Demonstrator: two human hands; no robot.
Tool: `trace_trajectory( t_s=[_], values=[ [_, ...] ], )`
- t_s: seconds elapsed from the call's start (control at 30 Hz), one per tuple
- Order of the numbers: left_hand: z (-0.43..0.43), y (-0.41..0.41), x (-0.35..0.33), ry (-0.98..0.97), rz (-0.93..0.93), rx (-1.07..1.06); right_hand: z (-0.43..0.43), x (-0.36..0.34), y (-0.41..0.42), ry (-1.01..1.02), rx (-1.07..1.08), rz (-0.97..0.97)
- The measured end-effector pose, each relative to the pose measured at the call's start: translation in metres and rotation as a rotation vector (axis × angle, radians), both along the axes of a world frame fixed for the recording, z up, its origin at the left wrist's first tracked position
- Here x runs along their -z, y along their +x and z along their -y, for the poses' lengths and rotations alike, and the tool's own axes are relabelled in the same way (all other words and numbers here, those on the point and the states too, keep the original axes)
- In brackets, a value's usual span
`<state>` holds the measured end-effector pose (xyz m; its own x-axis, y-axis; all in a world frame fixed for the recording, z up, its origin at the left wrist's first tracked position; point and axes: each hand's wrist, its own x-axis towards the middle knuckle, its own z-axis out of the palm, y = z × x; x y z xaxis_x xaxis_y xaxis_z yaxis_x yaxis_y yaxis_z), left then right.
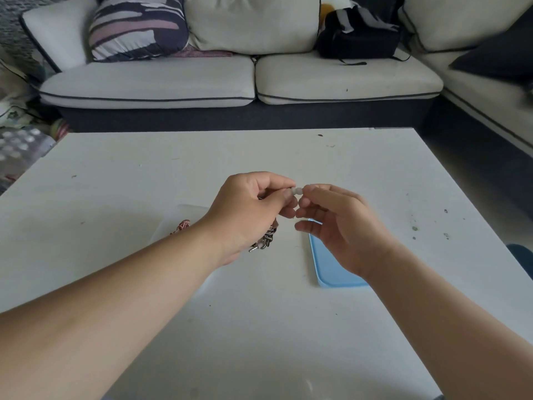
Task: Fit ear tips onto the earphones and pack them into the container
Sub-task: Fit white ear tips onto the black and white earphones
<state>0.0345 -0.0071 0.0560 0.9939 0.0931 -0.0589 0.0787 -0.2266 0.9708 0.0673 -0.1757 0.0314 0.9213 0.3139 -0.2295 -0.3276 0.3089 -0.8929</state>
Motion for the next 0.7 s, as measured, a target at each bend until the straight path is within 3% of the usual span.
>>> trace_trajectory(
  t_s=[0.5,0.7],
  values=[
    [0.0038,0.0009,-0.0011,0.009,0.012,-0.003,0.0034,0.0052,0.0008,-0.129,-0.021,0.204],
    [0.0041,0.0008,-0.0018,0.050,0.001,-0.017,0.0011,0.0055,-0.0006,-0.273,0.010,0.353]
  ],
)
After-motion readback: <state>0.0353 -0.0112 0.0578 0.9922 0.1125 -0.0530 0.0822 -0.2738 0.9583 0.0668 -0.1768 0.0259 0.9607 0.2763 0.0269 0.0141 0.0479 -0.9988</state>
